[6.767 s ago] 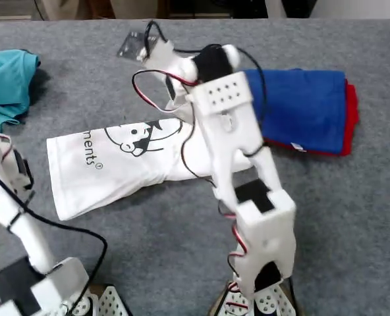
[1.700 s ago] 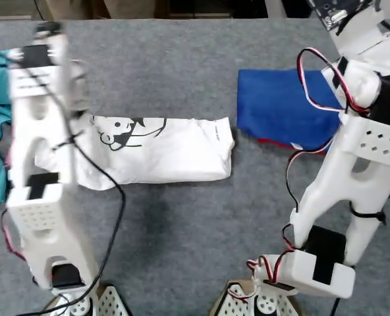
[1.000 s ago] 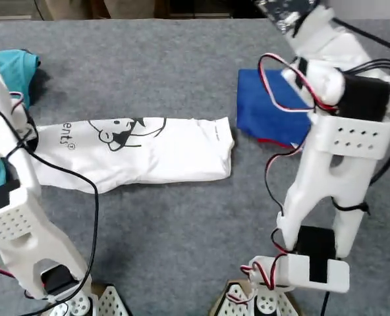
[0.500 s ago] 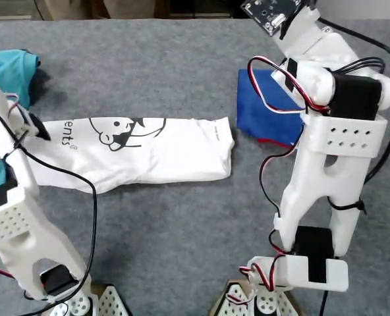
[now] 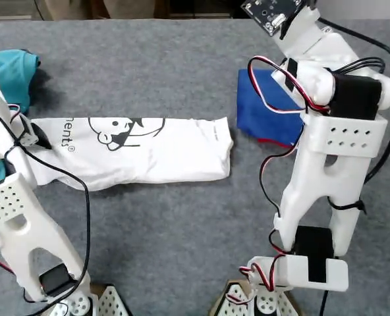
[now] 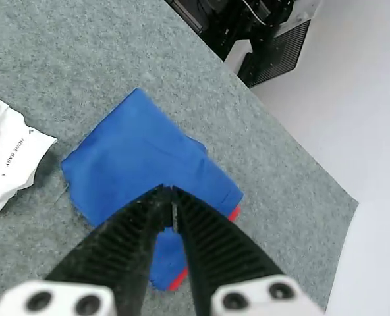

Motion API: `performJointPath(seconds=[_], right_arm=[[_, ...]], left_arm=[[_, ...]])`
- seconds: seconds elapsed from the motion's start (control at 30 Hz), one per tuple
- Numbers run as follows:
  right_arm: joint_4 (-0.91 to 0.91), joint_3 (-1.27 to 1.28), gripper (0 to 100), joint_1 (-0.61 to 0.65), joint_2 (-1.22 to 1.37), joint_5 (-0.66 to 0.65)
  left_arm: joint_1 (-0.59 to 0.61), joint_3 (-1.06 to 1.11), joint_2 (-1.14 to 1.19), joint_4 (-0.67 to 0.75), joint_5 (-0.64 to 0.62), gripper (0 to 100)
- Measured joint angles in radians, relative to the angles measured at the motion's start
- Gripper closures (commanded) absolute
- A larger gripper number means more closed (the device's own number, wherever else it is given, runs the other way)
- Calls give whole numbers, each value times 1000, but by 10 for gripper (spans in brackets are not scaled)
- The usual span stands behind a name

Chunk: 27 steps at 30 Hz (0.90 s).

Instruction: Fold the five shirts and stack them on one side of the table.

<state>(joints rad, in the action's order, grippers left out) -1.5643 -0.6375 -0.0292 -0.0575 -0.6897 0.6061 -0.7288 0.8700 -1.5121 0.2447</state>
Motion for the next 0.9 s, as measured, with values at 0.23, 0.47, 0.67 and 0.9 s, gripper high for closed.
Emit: performJointPath(seconds=[0.23, 0.47, 0.67, 0.9], right_arm=[[0, 0, 997, 0, 0, 0], [0, 0, 997, -6, 0, 0], [0, 0, 997, -12, 0, 0], [0, 0, 997, -12, 0, 0]], left_arm=[[2, -229, 167, -114, 9, 771], [-3, -451, 273, -232, 69, 888], [-41, -466, 304, -236, 72, 980], [-153, -450, 242, -236, 74, 982]])
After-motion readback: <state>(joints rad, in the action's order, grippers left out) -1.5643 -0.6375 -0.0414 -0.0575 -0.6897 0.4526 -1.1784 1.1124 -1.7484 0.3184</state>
